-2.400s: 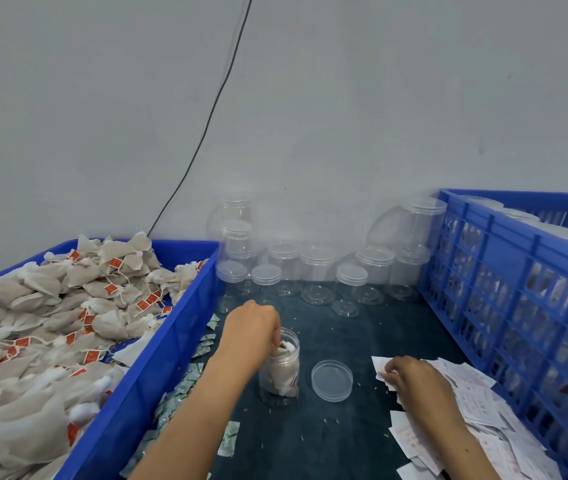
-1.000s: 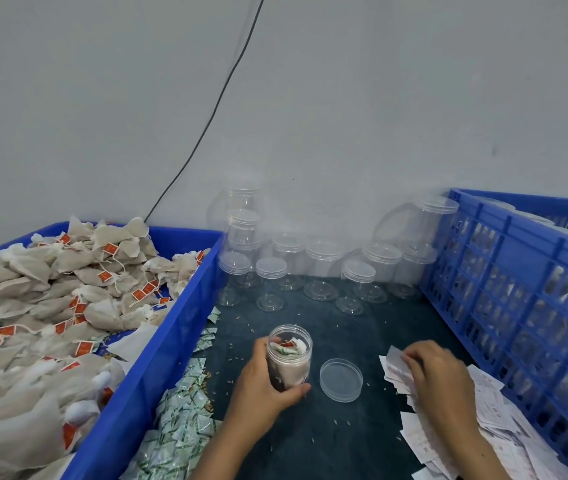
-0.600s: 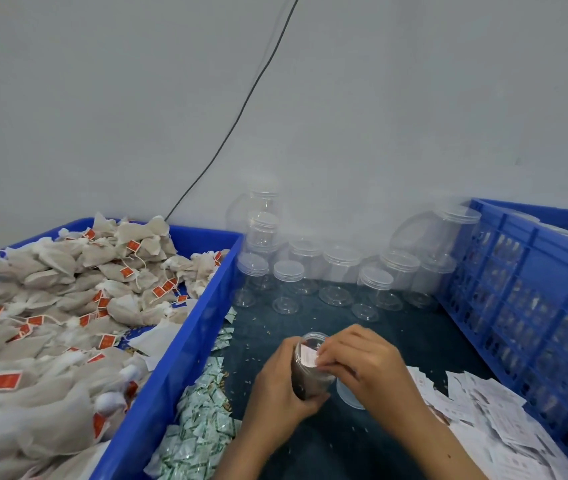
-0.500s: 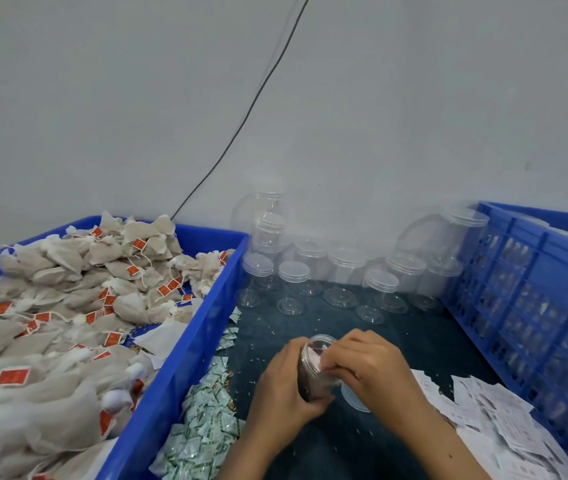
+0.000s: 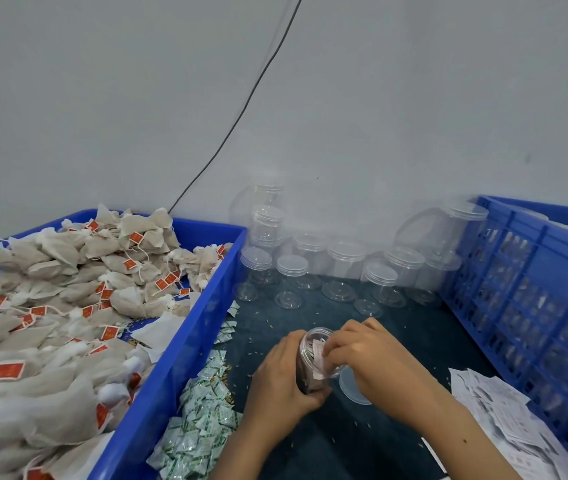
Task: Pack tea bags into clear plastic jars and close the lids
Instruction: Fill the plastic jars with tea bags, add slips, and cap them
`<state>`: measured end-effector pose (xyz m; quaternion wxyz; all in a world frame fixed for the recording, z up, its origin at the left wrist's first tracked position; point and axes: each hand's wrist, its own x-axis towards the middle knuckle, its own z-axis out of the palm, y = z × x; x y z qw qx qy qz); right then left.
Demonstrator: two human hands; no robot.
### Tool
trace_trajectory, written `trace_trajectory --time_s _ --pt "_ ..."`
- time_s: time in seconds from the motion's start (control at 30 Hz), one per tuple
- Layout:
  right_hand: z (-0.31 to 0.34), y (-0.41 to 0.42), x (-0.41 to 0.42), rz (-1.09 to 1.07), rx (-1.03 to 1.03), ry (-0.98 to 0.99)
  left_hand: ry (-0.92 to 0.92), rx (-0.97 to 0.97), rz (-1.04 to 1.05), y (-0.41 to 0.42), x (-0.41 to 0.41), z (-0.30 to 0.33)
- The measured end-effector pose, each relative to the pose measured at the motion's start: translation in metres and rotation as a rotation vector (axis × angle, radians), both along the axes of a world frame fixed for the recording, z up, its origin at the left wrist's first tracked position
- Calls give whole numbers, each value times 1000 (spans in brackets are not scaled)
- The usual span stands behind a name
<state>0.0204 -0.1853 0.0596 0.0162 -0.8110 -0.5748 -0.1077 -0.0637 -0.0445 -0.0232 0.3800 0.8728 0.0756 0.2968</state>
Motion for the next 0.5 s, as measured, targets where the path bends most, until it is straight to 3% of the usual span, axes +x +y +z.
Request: trace_trajectory --time_s 0.3,0.4,0.47,0.5 --pt "-9 -5 3 -3 151 175 -16 -15 -2 -1 1 -1" --pt "-14 -13 8 16 566 398 -31 -44 -10 0 1 -2" --pt "-25 -20 18 -107 841 501 -38 -57 -2 0 2 -4" --pt "-32 -22 21 -190 881 520 -42 -63 1 1 2 -4"
